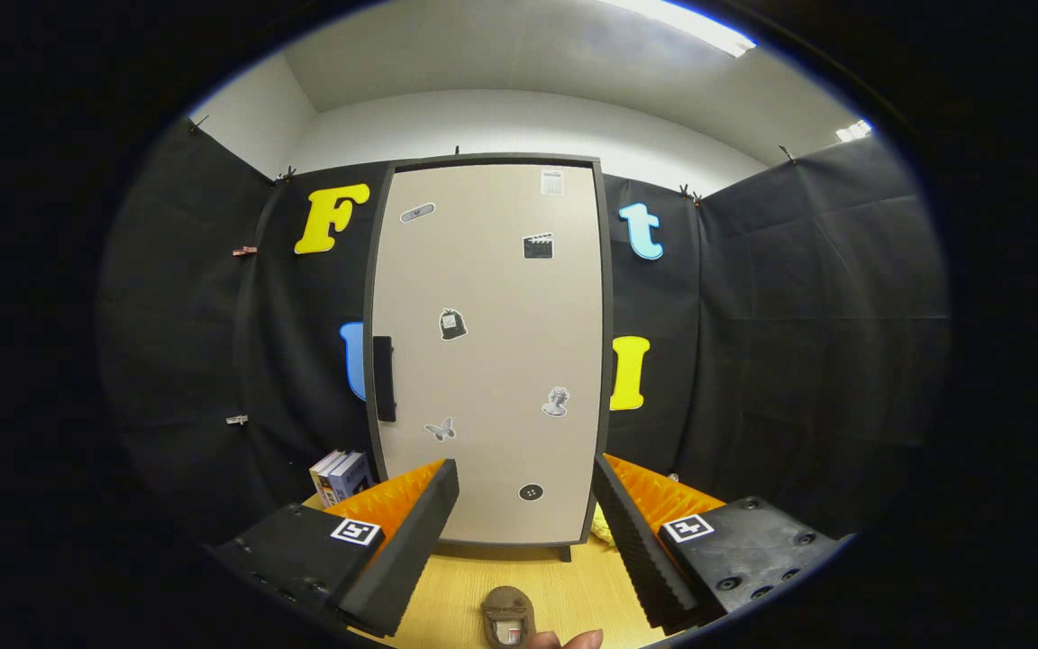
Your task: Open the shoe cabinet door, grab the shoes and put them into the shoe cabinet, then close the shoe cabinet door.
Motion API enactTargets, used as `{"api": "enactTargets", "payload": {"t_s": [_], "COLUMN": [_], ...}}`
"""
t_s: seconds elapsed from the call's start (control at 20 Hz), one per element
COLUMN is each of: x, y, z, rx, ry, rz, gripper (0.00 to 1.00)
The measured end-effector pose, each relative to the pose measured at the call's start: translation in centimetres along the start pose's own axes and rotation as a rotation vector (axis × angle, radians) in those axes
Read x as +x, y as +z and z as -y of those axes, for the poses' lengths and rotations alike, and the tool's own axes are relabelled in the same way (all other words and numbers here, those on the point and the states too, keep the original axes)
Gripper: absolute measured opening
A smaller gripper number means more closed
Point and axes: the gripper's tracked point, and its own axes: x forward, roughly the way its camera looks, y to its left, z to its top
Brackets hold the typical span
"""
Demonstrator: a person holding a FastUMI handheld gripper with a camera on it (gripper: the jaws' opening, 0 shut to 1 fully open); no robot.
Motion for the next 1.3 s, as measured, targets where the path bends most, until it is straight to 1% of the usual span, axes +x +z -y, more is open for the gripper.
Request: {"api": "enactTargets", "payload": {"t_s": [0.2,0.35,0.6,0.95,1.1,1.3], "x": [0.4,1.3,4.7,12.2,15.9,20.8], "y": [0.6,0.7,2.1,1.9,1.0,-0.8], "z": [-1.1,-2.8,-6.5,-14.5,-16.9,-18.9], "rx": [-0.009,0.003,0.012,0.030,0.032,0.012], "ry": [0.019,0.046,0.086,0.174,0.179,0.161], "rz": [0.007,-0.011,0.006,-0.012,-0.025,-0.051], "gripper": [0.97,0.97,0.97,0.97,0.97,0.98]}}
